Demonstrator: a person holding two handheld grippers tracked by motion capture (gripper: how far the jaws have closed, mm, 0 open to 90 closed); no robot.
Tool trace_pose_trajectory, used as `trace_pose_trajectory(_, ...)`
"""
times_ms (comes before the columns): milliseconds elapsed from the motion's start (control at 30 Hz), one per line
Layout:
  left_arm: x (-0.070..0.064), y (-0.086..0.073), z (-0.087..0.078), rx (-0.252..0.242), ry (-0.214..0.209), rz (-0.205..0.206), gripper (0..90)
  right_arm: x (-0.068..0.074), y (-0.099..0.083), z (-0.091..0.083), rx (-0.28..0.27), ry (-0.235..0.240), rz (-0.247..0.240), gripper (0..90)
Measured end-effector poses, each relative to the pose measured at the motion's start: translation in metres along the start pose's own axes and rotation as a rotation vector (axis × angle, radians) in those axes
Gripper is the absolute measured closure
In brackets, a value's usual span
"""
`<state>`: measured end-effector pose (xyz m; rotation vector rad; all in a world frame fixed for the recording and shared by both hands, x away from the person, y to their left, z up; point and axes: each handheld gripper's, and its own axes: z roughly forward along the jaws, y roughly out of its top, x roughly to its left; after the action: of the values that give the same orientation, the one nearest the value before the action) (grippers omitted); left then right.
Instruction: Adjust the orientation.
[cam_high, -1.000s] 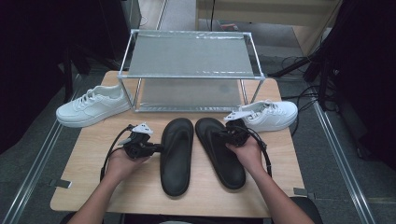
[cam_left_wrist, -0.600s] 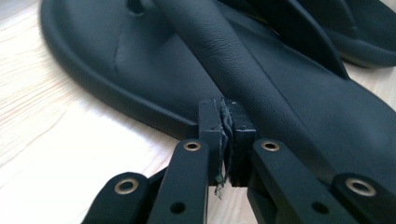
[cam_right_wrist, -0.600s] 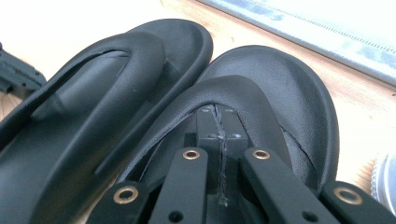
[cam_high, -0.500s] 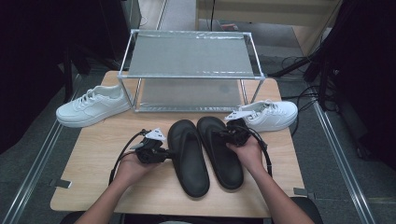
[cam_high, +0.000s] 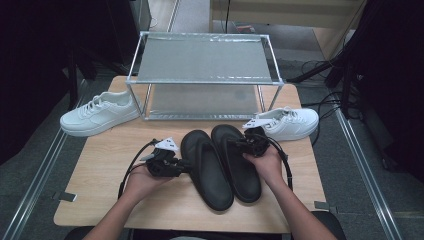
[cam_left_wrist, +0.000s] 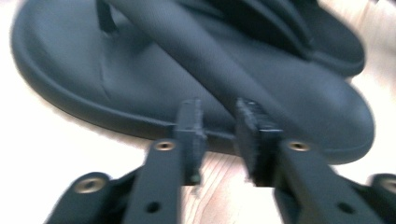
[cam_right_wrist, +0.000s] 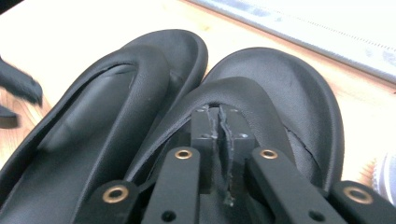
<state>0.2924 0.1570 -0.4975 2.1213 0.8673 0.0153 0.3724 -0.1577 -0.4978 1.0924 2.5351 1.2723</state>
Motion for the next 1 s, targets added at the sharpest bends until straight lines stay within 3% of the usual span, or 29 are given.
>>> trace_pose_trajectory(133, 0.003, -0.002, -0.013, -0.045, 0.003, -0.014, 52.3, 0.001, -0.002, -0.004, -0.032, 0.006, 0.018, 76.3)
trace_pose_trajectory(233, 0.008, -0.004, -0.018, -0.030, 0.047, -0.039, 46.1, 0.003, -0.003, -0.006, -0.036, 0.010, 0.032, 70.9)
trace_pose_trajectory(333, 0.014, -0.007, -0.021, -0.028, 0.042, -0.074, 43.2, 0.008, -0.003, -0.010, -0.049, 0.005, 0.022, 66.3)
trace_pose_trajectory(533, 0.019, -0.007, -0.019, 0.000, 0.046, -0.070, 40.8, 0.017, -0.007, -0.017, -0.052, 0.032, 0.024, 60.8)
trace_pose_trajectory(733, 0.022, -0.007, -0.019, 0.028, 0.036, -0.039, 39.4, 0.028, -0.012, -0.028, -0.094, 0.042, 0.010, 58.6)
trace_pose_trajectory(833, 0.023, -0.007, -0.021, 0.026, 0.022, -0.081, 39.0, 0.031, -0.012, -0.031, -0.111, 0.048, 0.037, 58.1)
trace_pose_trajectory(900, 0.021, -0.007, -0.024, 0.019, 0.025, -0.075, 39.4, 0.033, -0.013, -0.032, -0.120, 0.050, 0.065, 57.2)
trace_pose_trajectory(1000, 0.021, -0.005, -0.026, 0.019, 0.047, -0.056, 39.8, 0.036, -0.016, -0.033, -0.101, 0.039, 0.062, 56.4)
